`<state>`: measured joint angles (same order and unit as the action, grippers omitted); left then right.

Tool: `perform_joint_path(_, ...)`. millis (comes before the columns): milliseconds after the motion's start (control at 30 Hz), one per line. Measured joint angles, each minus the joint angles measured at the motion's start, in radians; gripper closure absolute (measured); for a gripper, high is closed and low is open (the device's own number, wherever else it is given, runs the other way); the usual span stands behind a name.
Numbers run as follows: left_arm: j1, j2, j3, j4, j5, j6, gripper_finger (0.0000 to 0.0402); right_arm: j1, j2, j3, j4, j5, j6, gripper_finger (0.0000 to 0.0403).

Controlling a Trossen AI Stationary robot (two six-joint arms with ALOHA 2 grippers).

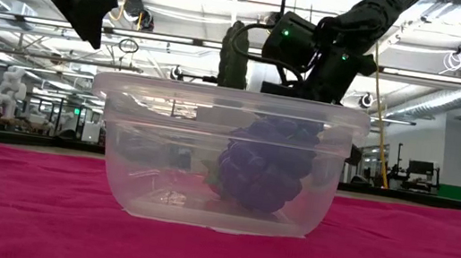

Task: Pick and placing Produce into tupperware
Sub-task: Put the dragon fruit into the transparent bin

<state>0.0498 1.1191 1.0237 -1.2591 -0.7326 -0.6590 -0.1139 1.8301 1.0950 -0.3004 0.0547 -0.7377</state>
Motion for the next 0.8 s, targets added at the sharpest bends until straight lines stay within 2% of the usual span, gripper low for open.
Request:
perform_joint_path(567,0.000,0.000,0.000,0.007,0.000,0.000,0.0144,-0.003,0.000,0.000,0.008,0.005,0.045,0.0161)
perform_joint_path(800,0.000,0.000,0.000,0.007,0.000,0.000,0.0144,-0.002,-0.003,0.007,0.004,0.081,0.046,0.0164)
